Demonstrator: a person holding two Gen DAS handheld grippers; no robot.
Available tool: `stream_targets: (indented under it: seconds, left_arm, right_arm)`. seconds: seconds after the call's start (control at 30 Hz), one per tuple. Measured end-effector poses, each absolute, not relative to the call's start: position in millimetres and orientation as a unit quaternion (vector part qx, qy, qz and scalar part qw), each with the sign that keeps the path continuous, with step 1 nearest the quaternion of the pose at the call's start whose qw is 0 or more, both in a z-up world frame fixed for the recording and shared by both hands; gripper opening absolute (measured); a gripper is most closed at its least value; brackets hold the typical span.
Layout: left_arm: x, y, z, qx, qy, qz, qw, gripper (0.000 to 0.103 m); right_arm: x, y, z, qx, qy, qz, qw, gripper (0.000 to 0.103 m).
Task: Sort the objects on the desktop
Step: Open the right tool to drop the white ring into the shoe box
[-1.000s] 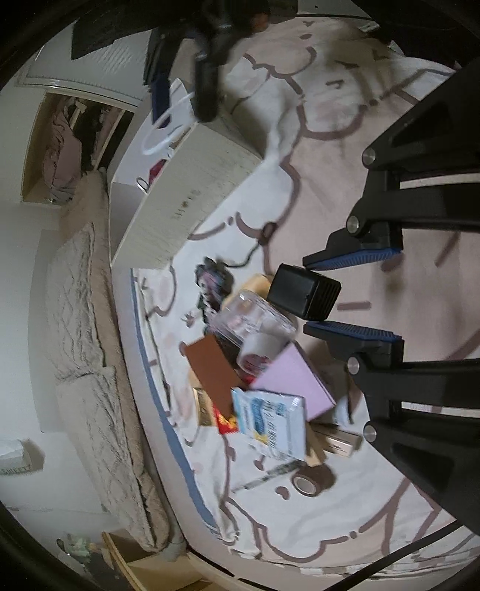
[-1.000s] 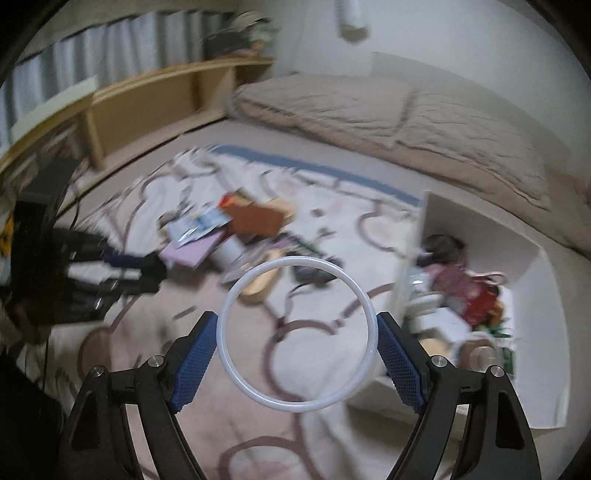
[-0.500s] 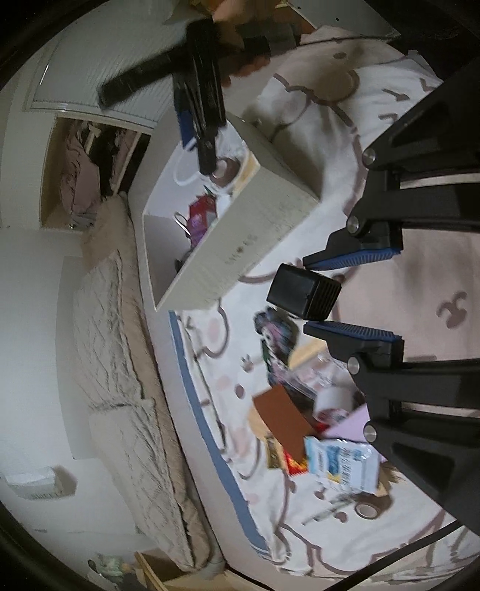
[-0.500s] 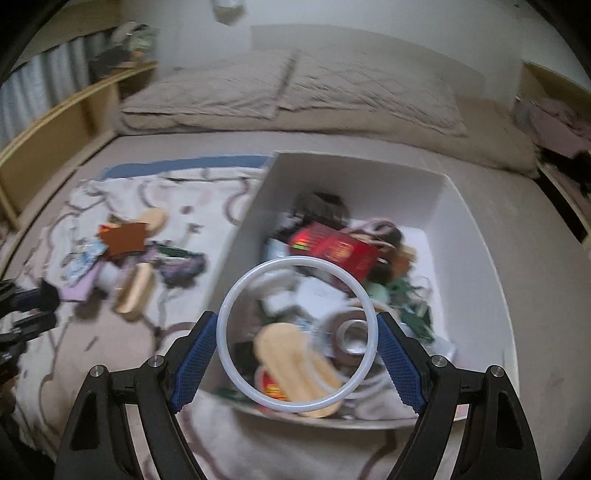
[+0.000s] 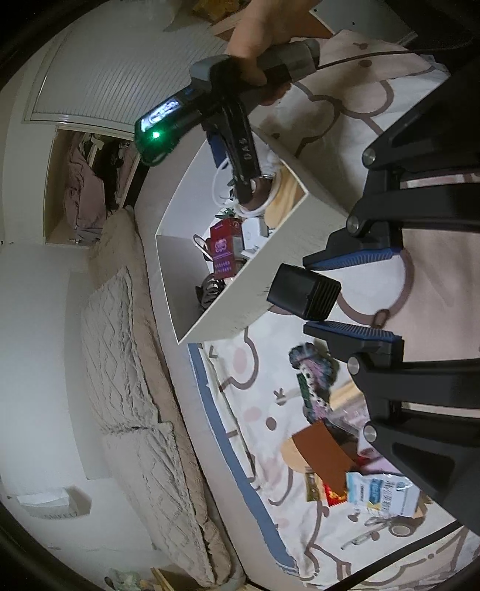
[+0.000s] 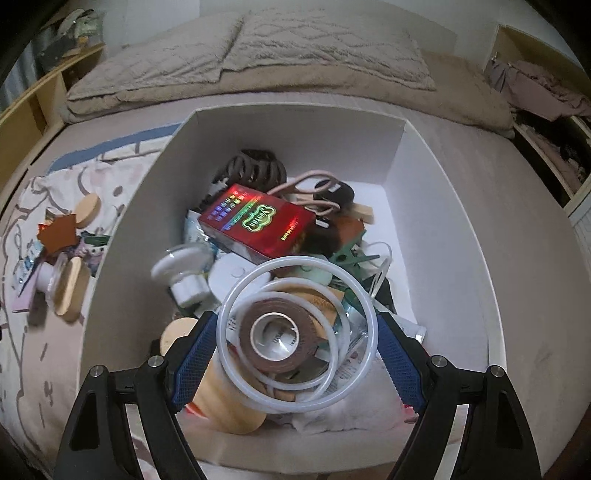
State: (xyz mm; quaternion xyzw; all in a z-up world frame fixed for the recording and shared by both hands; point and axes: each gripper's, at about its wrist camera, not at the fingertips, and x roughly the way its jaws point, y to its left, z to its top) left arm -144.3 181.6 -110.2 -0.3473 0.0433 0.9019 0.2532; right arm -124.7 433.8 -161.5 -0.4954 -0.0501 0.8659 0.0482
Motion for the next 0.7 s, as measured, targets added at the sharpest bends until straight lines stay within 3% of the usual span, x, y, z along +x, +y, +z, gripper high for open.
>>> stream_targets:
  seconds: [0.47, 0.7]
  left_arm:
    - [-174, 217, -98, -0.34, 0.018, 0.903, 0.263, 0.028]
    - [-183, 236, -99, -0.344, 0.014, 0.9, 0.268, 0.028]
  right_arm:
    - [-130, 434, -180, -0.528, -0.065, 0.845, 0.044, 0.085]
    - [-122, 443, -171, -0.513, -0.05, 0.856, 0.031, 0.093]
